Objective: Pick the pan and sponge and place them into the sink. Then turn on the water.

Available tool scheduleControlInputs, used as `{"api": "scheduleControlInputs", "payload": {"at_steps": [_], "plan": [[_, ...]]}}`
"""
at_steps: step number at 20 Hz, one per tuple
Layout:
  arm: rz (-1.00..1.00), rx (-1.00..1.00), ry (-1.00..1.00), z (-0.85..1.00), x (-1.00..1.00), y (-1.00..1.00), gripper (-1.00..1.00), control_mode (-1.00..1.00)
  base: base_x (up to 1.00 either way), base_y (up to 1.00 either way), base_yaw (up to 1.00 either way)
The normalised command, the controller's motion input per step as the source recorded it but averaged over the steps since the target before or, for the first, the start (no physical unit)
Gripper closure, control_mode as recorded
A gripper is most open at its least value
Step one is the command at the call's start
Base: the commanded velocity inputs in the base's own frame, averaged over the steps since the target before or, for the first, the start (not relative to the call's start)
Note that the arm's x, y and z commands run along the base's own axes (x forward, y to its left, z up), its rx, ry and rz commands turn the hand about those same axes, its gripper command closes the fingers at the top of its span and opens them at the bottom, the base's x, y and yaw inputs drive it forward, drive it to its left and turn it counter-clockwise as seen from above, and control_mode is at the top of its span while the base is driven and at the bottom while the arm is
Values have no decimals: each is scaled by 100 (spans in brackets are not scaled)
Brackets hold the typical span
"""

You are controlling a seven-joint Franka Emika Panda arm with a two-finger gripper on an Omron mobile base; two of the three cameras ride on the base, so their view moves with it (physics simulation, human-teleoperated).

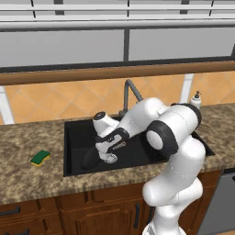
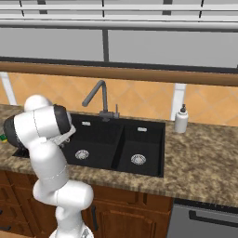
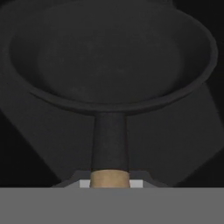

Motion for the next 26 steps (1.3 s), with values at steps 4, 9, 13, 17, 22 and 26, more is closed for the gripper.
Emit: {"api": "scheduleControlInputs", "payload": {"at_steps": [4, 9, 13, 17, 22, 26], "plan": [[0, -10, -1, -52, 39, 18, 100, -100, 0, 0, 0], [1, -9, 0, -46, 45, 19, 100, -100, 0, 0, 0], [1, -9, 0, -45, 54, 22, 100, -100, 0, 0, 0], [0, -10, 0, -51, 53, 18, -100, -100, 0, 0, 0], [3, -6, 1, -30, 19, 7, -100, -100, 0, 0, 0], [1, -2, 0, -8, 0, 23, -100, -100, 0, 0, 0]]}}
